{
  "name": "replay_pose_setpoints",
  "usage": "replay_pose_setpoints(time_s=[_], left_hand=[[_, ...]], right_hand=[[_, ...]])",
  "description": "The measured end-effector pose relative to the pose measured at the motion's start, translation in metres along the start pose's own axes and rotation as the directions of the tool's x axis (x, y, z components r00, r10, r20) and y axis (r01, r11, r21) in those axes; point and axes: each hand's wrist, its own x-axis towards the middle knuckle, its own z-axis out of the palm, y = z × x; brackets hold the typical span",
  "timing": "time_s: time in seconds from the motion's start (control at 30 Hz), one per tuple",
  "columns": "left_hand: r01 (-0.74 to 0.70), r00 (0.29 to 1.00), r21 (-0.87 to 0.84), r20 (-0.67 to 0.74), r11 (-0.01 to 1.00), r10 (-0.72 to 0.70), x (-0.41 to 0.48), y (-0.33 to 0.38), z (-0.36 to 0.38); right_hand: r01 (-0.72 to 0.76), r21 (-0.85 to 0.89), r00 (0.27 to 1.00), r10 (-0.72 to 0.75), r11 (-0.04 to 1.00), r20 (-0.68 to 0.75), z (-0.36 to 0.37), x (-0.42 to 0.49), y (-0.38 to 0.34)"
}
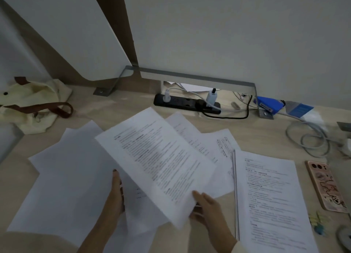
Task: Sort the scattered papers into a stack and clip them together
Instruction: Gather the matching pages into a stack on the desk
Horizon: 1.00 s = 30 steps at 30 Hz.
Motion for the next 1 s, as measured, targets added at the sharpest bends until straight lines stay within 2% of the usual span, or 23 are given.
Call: replay_pose_setpoints(time_s=[0.1, 0.13, 0.23, 0.37, 0.4, 0.47, 0.53, 0.6, 0.63, 0.7, 0.8, 0.93, 1.0], left_hand=[[-0.072, 0.996, 0.038, -0.048, 0.997, 0.073, 0.012, -0.009, -0.004], [-0.105, 0.993, 0.063, -0.056, 0.992, 0.108, 0.016, -0.013, -0.009], [-0.086, 0.996, 0.018, 0.001, 0.996, 0.086, 0.012, -0.012, -0.013], [-0.264, 0.964, 0.290, 0.058, 0.920, 0.258, 0.013, -0.015, -0.015], [-0.291, 0.956, 0.324, 0.068, 0.900, 0.284, 0.015, -0.016, -0.017], [-0.290, 0.955, 0.401, 0.069, 0.869, 0.287, 0.017, -0.014, -0.021], [-0.273, 0.960, 0.501, 0.082, 0.821, 0.269, 0.024, -0.014, -0.028], [-0.295, 0.944, 0.649, 0.081, 0.701, 0.321, 0.031, -0.018, -0.036], [-0.297, 0.929, 0.742, 0.078, 0.601, 0.362, 0.035, -0.021, -0.040], [-0.299, 0.908, 0.861, 0.123, 0.412, 0.402, 0.038, -0.028, -0.043], [-0.394, 0.885, 0.894, 0.306, 0.212, 0.352, 0.040, -0.036, -0.045], [-0.423, 0.877, 0.905, 0.395, 0.049, 0.273, 0.042, -0.037, -0.048], [-0.441, 0.864, 0.894, 0.397, 0.083, 0.310, 0.039, -0.034, -0.049]], right_hand=[[-0.108, -0.109, 0.981, 0.123, 0.988, 0.148, 0.016, -0.003, 0.012], [-0.123, -0.160, 0.974, 0.150, 0.979, 0.169, 0.019, -0.004, 0.013], [-0.140, -0.263, 0.959, 0.197, 0.954, 0.203, 0.019, -0.003, 0.013], [-0.066, -0.509, 0.925, 0.244, 0.858, 0.292, 0.012, -0.002, 0.004], [-0.030, -0.536, 0.945, 0.198, 0.843, 0.259, 0.008, 0.001, 0.001], [0.067, -0.538, 0.994, -0.009, 0.840, 0.110, 0.000, 0.010, -0.006], [0.179, -0.564, 0.970, -0.239, 0.806, -0.035, -0.010, 0.023, -0.013], [0.233, -0.563, 0.943, -0.326, 0.793, -0.069, -0.012, 0.032, -0.021], [0.232, -0.568, 0.946, -0.319, 0.790, -0.057, -0.009, 0.036, -0.024], [0.190, -0.549, 0.967, -0.251, 0.814, -0.037, -0.001, 0.042, -0.028], [0.110, -0.451, 0.988, -0.148, 0.886, -0.050, 0.015, 0.049, -0.029], [0.062, -0.400, 0.996, -0.080, 0.914, -0.028, 0.023, 0.059, -0.022], [0.074, -0.475, 0.996, -0.093, 0.877, -0.017, 0.025, 0.062, -0.019]])
